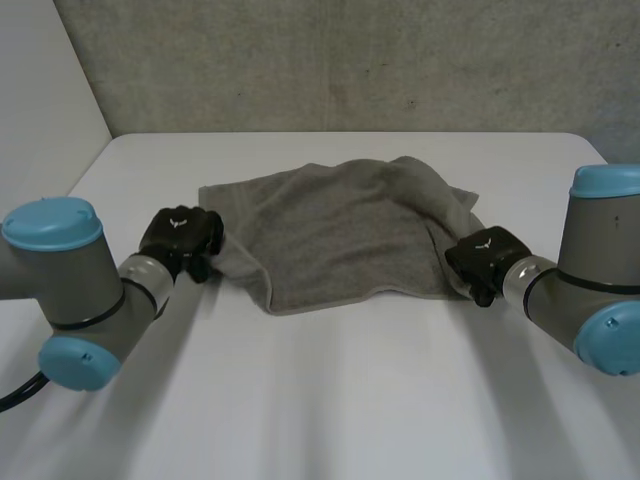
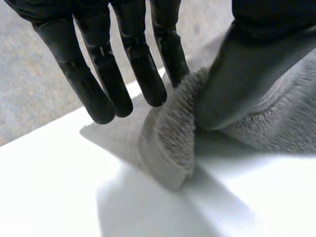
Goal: Fold the towel.
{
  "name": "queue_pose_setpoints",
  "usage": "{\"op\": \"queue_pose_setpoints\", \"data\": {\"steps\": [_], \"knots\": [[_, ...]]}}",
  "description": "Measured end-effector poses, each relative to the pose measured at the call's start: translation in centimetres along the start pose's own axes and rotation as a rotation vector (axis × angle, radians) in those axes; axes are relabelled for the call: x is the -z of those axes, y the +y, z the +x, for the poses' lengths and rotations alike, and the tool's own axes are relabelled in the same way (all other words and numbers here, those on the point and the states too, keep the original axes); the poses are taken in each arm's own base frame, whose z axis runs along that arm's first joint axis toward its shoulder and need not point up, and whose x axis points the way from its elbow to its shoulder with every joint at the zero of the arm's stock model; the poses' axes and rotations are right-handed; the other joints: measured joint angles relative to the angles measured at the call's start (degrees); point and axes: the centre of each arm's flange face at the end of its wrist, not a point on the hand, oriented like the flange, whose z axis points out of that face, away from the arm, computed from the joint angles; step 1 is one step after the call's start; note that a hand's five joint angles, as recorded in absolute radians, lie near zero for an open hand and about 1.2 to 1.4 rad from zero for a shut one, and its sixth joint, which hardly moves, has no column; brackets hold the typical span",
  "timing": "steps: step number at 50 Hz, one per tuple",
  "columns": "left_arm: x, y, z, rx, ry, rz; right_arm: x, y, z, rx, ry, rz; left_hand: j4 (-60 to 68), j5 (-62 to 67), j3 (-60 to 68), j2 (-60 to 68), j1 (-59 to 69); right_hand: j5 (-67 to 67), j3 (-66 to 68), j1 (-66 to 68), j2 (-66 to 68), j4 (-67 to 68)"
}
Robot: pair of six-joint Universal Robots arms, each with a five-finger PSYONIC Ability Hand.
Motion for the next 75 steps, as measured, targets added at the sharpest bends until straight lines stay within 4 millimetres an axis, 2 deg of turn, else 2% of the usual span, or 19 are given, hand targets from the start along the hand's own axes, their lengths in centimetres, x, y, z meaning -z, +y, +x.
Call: {"op": "queue_pose_setpoints", "data": {"steps": [4,9,18,25,29,39,44,48,54,71,75], "knots": [[1.0,0.3,0.0,-0.106,0.003,-0.031,0.1,0.2,-0.2,-0.003,-0.004,-0.005,-24.0,-24.8,-23.7,-23.6,-23.5,0.0,0.0,0.0,0.0,0.0],[2.3,-0.6,0.2,-0.218,0.01,-0.016,0.5,-0.2,0.0,-0.009,0.004,0.008,-36.2,-38.2,-36.7,-35.2,-35.4,0.0,0.0,0.0,0.0,0.0],[4.5,-3.9,1.2,-0.285,0.104,0.097,1.1,-0.5,0.0,-0.015,0.005,0.017,-37.7,-40.7,-38.8,-37.0,-37.5,0.0,0.0,0.0,0.0,0.0],[4.4,-5.2,1.7,-0.296,0.171,0.14,1.1,-0.2,-0.1,-0.018,0.0,0.011,-37.7,-40.6,-38.8,-37.0,-37.5,0.0,0.0,0.0,0.0,0.0],[3.2,-5.1,1.7,-0.328,0.185,0.126,1.1,-0.1,-0.3,-0.019,-0.005,0.005,-34.8,-35.1,-34.7,-34.6,-34.4,0.0,0.0,0.0,0.0,0.0],[-1.2,-2.7,1.7,-0.493,0.215,-0.004,1.1,0.2,-0.4,-0.02,-0.011,-0.003,-20.9,-21.5,-20.8,-20.6,-20.4,0.0,0.0,0.0,0.0,0.0],[-2.4,-1.8,1.7,-0.514,0.221,-0.039,1.1,0.3,-0.4,-0.019,-0.012,-0.006,-19.3,-19.8,-19.1,-18.8,-18.8,0.0,0.0,0.0,0.0,0.0],[-3.0,-1.3,1.7,-0.515,0.224,-0.05,1.0,0.4,-0.5,-0.016,-0.015,-0.01,-11.4,-12.4,-11.4,-10.9,-10.8,0.0,0.0,0.0,0.0,0.0],[-3.0,-1.2,1.8,-0.509,0.224,-0.054,1.0,0.5,-0.6,-0.011,-0.018,-0.012,7.2,6.0,7.4,7.3,7.6,0.0,0.0,0.0,0.0,0.0],[0.0,-2.2,2.4,-0.507,0.255,-0.102,1.0,0.5,-0.7,-0.008,-0.02,-0.013,7.8,7.1,8.3,7.9,8.4,0.0,0.0,0.0,0.0,0.0],[0.8,-2.8,2.3,-0.505,0.259,-0.112,1.0,0.5,-0.8,-0.008,-0.021,-0.013,2.9,2.8,3.2,3.6,3.7,0.0,0.0,0.0,0.0,0.0]]}}
